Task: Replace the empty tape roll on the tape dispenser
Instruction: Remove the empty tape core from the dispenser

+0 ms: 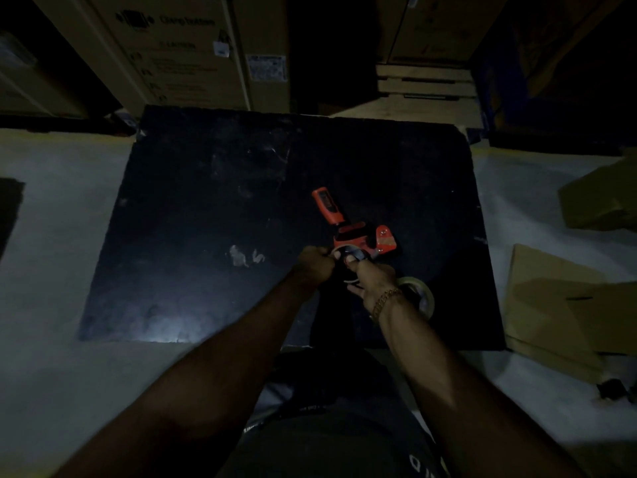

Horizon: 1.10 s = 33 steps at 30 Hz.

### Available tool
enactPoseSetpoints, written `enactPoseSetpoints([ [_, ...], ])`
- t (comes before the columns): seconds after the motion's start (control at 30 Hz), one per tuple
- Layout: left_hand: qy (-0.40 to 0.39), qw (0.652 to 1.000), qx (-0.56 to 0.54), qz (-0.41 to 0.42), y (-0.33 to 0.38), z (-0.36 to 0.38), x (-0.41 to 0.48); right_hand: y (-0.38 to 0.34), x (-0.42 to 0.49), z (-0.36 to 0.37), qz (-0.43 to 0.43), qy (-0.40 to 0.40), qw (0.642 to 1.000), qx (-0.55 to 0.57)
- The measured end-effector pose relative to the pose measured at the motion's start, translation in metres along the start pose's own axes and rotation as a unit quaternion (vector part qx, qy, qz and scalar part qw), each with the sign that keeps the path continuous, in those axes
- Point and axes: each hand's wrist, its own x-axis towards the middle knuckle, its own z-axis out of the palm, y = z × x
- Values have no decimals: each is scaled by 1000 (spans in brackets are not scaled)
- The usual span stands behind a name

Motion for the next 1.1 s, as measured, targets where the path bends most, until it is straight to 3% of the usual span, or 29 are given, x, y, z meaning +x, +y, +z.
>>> enactPoseSetpoints([
  [0.6, 97, 989, 96, 55, 10, 2, -15, 1, 1, 2, -23, 70, 997, -4],
  [0.77, 83, 992, 89, 30, 12, 3, -21, 5, 2, -4, -41, 60, 997, -38],
  [0.87, 69, 997, 32, -16, -5, 7, -8, 7, -1, -11, -37, 22, 999, -5],
  [0.97, 64, 998, -2, -6, -29, 11, 10, 8, -1, -14, -42, 9, 999, -5],
  [1.1, 71, 997, 21, -1, -3, 3, -15, 10, 2, -13, -50, 27, 998, -24],
])
